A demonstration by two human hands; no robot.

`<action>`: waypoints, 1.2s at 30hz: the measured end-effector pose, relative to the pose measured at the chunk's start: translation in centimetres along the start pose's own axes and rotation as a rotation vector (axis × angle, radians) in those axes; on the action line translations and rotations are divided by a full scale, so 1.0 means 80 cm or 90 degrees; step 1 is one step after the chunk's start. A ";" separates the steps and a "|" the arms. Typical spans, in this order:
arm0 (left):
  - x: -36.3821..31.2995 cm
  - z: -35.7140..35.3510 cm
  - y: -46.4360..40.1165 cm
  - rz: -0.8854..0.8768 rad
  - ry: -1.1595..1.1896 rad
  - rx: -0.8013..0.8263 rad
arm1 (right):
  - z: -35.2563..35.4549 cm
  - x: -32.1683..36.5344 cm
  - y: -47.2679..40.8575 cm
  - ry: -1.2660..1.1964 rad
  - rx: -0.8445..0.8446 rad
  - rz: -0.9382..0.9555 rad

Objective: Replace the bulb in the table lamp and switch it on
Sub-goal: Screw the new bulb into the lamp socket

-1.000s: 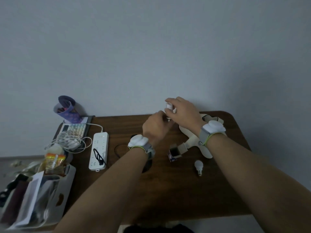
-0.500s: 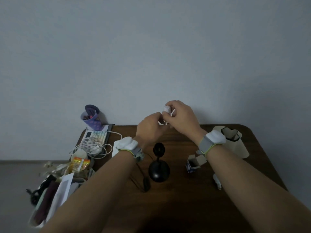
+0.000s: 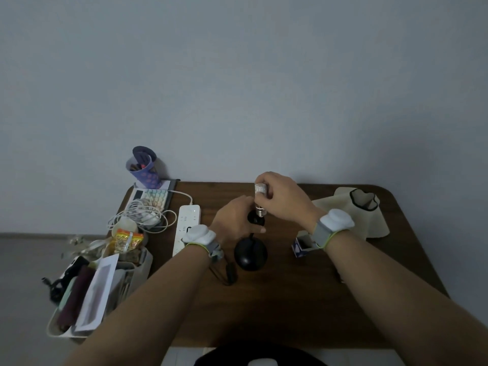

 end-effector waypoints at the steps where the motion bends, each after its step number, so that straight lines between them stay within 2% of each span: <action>1: 0.002 -0.002 0.000 0.011 -0.001 -0.007 | 0.000 -0.001 0.000 0.000 0.002 -0.002; 6: 0.014 -0.002 0.005 0.088 0.057 -0.050 | -0.001 -0.002 -0.001 0.000 0.005 0.005; 14: -0.003 0.011 -0.004 0.092 0.078 -0.104 | -0.003 0.001 -0.002 0.035 0.025 0.051; 29: -0.005 0.003 -0.007 0.109 0.091 -0.112 | 0.004 0.017 -0.015 0.181 0.133 0.120; 36: 0.001 -0.002 -0.012 0.145 0.118 -0.109 | 0.011 0.018 -0.023 0.238 0.159 0.112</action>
Point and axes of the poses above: each hand's wrist, its own y-axis away from the middle knuckle, its own z-axis out of the back of the hand, x = y × z, the point moved 7 cm from there along -y, towards the middle knuckle, and after that the axes turned 9 degrees about -x, right-handed, at the moved point
